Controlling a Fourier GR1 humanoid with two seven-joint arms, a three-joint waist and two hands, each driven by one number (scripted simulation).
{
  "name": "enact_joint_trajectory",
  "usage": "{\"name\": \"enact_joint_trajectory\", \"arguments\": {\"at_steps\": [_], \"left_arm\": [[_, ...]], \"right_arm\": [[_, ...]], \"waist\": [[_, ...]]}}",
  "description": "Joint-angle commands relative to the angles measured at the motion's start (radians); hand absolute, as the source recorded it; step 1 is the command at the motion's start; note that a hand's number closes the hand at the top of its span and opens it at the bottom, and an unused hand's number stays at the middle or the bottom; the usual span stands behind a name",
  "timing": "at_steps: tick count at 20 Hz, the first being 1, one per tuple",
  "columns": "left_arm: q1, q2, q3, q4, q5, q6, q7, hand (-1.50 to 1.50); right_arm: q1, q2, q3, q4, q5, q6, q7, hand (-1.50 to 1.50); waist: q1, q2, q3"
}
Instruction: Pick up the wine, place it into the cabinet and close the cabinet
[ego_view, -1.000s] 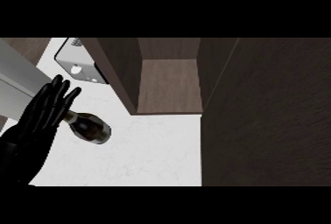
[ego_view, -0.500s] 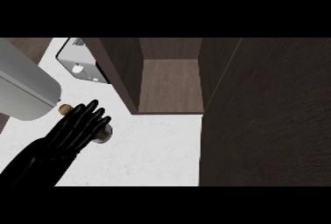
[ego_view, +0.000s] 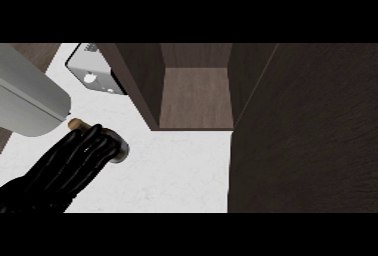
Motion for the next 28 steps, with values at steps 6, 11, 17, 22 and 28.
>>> {"name": "enact_joint_trajectory", "arguments": {"at_steps": [6,11,17,22,28], "left_arm": [[-0.096,0.010,0.084,-0.092,0.060,0.139,0.159,-1.50],[-0.120,0.014,0.150,-0.016,0.051,0.112,0.131,-1.50],[-0.167,0.060,0.258,-0.020,0.090,0.132,0.186,-1.50],[-0.188,0.073,0.314,0.080,0.111,0.066,0.156,-1.50],[-0.179,0.125,0.417,0.135,0.176,0.029,0.177,-1.50]], "right_arm": [[-0.104,0.001,-0.015,-0.064,-0.026,-0.042,0.143,-1.50],[-0.079,0.021,0.023,-0.130,0.022,-0.065,0.175,-1.50],[-0.081,0.035,0.042,-0.151,0.063,-0.076,0.185,-1.50],[-0.180,0.034,0.029,-0.155,0.067,-0.129,0.287,-1.50],[-0.076,0.014,0.004,-0.207,0.018,-0.069,0.247,-1.50]], "waist": [[0.000,0.001,0.000],[-0.001,0.000,0.000],[0.000,0.000,0.000],[-0.001,0.000,-0.001],[-0.005,-0.001,0.000]]}}
